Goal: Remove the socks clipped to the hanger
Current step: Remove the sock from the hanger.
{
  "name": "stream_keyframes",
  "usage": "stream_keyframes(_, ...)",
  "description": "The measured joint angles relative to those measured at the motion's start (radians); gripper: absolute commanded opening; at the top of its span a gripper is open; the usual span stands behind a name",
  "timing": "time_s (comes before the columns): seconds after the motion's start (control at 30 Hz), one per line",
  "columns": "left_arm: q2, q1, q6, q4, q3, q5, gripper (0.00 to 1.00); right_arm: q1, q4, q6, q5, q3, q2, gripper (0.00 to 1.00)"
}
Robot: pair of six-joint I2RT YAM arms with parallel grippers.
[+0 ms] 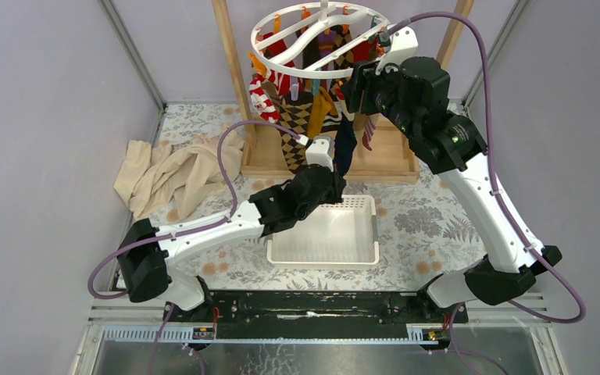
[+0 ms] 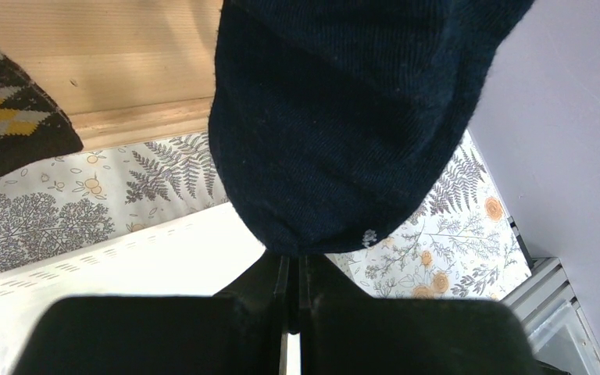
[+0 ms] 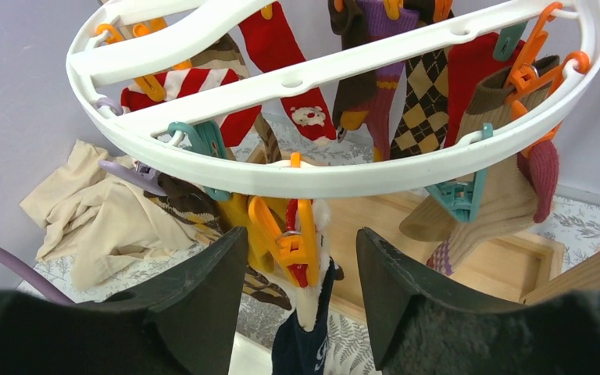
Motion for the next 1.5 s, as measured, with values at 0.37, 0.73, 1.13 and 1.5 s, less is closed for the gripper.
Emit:
stream_keyframes(0.37, 0.007, 0.000, 0.002, -0.003, 0.008, 0.000, 0.00, 0.000, -0.010, -0.014, 0.008, 0.043, 0.029, 0.62)
stream_keyframes(0.73, 0.007, 0.000, 0.015, -0.005, 0.009, 0.000, 0.00, 0.000, -0.012, -0.018, 0.008, 0.054, 0.066, 0.60)
stream_keyframes(1.13, 0.007, 0.000, 0.016, -0.007, 0.009, -0.005, 0.00, 0.006, -0.008, -0.029, 0.018, 0.071, 0.089, 0.40)
stream_keyframes(1.5, 0.007, 0.000, 0.016, -0.020, 0.009, -0.009, 0.00, 0.012, -0.007, -0.038, 0.026, 0.071, 0.092, 0.19)
